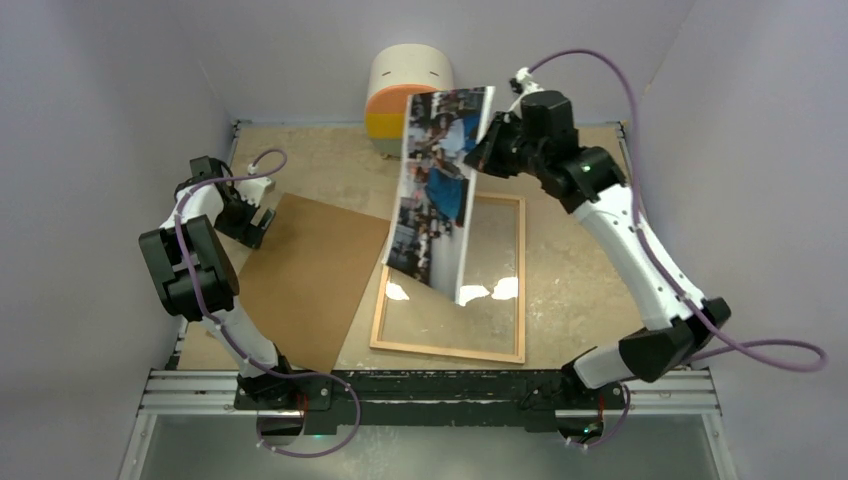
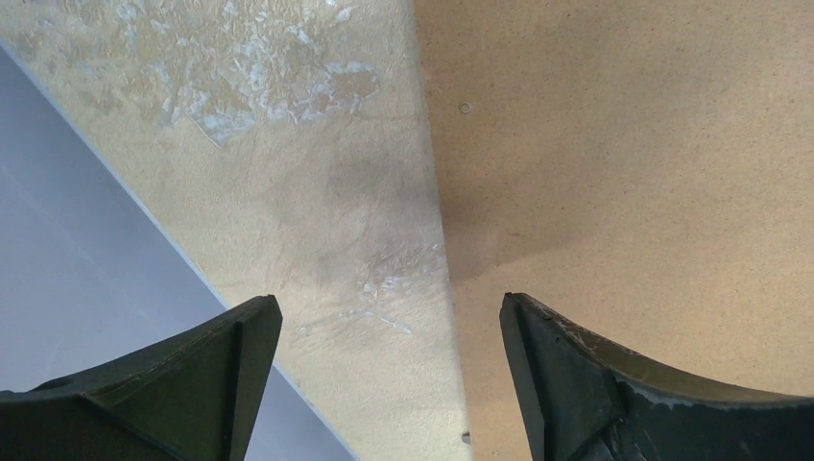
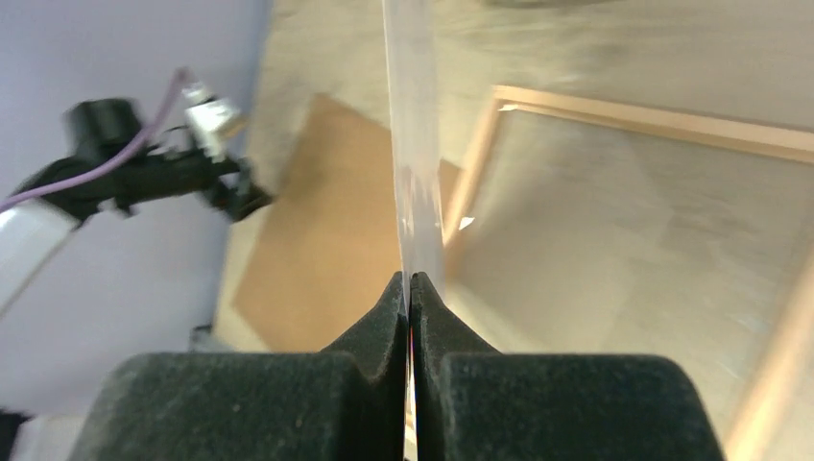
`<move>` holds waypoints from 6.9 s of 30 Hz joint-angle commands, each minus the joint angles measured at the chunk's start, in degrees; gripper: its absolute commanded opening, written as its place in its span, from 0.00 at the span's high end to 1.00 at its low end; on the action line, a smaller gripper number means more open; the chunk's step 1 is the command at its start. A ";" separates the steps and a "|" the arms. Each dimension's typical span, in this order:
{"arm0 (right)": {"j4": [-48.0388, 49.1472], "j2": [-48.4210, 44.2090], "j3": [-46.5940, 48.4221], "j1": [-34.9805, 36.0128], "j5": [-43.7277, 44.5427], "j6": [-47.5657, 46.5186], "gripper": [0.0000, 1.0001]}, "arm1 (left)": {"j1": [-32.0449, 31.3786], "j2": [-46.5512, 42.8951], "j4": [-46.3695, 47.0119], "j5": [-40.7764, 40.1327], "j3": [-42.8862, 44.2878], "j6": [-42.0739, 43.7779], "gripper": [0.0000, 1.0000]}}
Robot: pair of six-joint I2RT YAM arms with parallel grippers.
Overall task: Put the photo into the frame
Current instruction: Pick up the photo at the center of the board, then turn over the photo from the photo frame, then move the photo frame to the center of the board, then pick up the photo frame item at the center of the board.
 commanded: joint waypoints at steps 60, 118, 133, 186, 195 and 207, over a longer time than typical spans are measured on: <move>-3.64 12.18 -12.23 6.84 20.86 33.76 1.00 | -2.60 -6.26 1.49 1.61 -3.75 -1.18 0.06; -1.19 24.28 2.22 16.28 15.94 17.54 0.01 | -2.09 -5.42 1.06 0.34 -2.83 -0.43 0.00; -3.59 40.69 9.19 28.09 18.55 17.79 1.00 | -0.17 -5.03 1.44 0.18 -3.19 -0.04 0.00; 39.43 38.87 -16.22 26.91 -0.04 46.62 0.11 | 0.28 3.55 6.89 -3.03 -20.09 3.93 0.27; 60.76 32.75 -23.50 26.34 0.21 51.19 0.17 | -0.77 5.03 2.81 -0.97 -19.02 5.50 0.36; 79.99 28.39 -27.85 25.37 0.29 50.71 0.19 | -3.23 4.04 -2.26 2.60 -16.62 6.69 0.50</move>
